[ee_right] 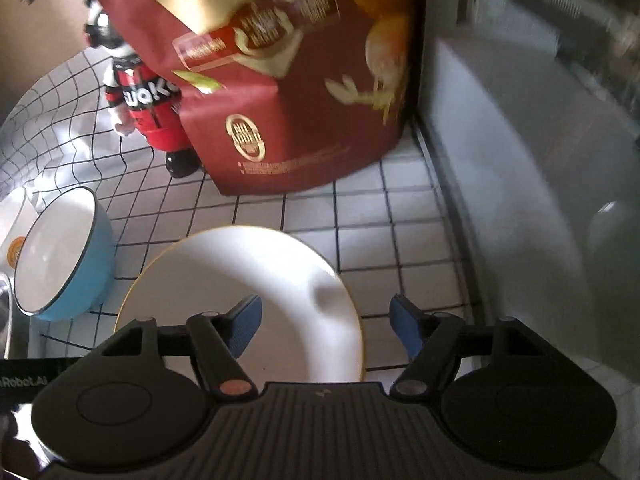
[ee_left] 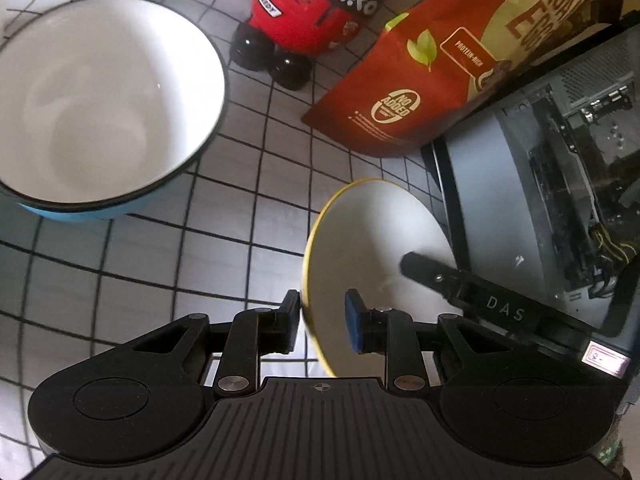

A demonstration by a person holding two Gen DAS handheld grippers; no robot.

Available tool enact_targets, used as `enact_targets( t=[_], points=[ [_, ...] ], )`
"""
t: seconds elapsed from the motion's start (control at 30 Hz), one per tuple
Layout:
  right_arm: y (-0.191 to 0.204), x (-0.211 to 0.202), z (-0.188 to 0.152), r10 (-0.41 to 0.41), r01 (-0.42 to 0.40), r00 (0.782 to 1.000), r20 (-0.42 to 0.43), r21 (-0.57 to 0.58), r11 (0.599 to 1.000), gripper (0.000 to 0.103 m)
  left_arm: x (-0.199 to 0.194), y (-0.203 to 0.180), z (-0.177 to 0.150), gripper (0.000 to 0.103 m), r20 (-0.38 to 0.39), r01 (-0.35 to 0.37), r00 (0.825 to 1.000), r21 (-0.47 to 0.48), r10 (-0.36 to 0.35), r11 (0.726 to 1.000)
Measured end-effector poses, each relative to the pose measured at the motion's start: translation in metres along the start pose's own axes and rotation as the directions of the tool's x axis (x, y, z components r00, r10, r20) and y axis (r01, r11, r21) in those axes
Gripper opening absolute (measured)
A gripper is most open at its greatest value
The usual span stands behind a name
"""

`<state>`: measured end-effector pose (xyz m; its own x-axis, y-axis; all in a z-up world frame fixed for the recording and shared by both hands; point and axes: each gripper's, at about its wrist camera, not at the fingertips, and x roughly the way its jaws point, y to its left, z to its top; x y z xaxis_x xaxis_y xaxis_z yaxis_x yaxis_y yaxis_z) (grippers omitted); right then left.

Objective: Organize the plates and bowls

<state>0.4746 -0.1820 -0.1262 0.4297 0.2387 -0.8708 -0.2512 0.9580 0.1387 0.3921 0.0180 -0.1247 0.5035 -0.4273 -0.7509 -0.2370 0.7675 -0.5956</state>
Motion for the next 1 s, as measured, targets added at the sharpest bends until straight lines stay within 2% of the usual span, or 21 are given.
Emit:
enact_targets(
  t=[0.03, 0.07, 0.17, 0.27, 0.4, 0.67, 0.87, 1.0],
  points=[
    [-0.002, 0.001, 0.000, 0.046, -0.045, 0.999, -0.017, 0.022, 0.999, 0.062, -0.001, 0.000, 0.000, 0.031, 0.005, 0.000, 1.000, -0.008, 0.000, 1.000],
    [-0.005, 0.000, -0.001, 0.074, -0.073, 0.997, -0.026, 0.038, 0.997, 0.062, 0.000, -0.001, -0.001, 0.031, 0.009, 0.000, 1.000, -0.021, 0.000, 1.000],
    [0.001, -0.005, -0.004, 0.094, -0.093, 0.995, -0.028, 0.014, 0.996, 0.062, -0.005, 0.004, -0.002, 0.031, 0.004, 0.002, 1.000, -0.038, -0.002, 0.999],
    [0.012, -0.012, -0.007, 0.137, -0.137, 0.990, -0.042, -0.015, 0.990, 0.062, -0.013, 0.010, -0.006, 0.031, -0.017, -0.035, 0.999, -0.027, 0.035, 0.999],
    [0.037, -0.012, -0.016, 0.197, -0.203, 0.976, -0.089, -0.071, 0.977, 0.062, -0.041, 0.026, -0.026, 0.031, -0.004, -0.086, 0.996, 0.004, 0.086, 0.996],
    [0.090, -0.019, -0.052, 0.311, -0.342, 0.931, -0.190, -0.163, 0.925, 0.062, -0.094, 0.071, -0.052, 0.030, 0.000, -0.149, 0.989, -0.052, 0.149, 0.988],
    [0.108, -0.023, -0.070, 0.355, -0.396, 0.906, -0.230, -0.164, 0.904, 0.063, -0.116, 0.090, -0.057, 0.029, 0.016, -0.179, 0.983, -0.096, 0.181, 0.979],
    [0.111, -0.027, -0.078, 0.376, -0.412, 0.899, -0.226, -0.144, 0.900, 0.064, -0.119, 0.094, -0.055, 0.026, 0.014, -0.191, 0.981, -0.095, 0.193, 0.977]
  ],
)
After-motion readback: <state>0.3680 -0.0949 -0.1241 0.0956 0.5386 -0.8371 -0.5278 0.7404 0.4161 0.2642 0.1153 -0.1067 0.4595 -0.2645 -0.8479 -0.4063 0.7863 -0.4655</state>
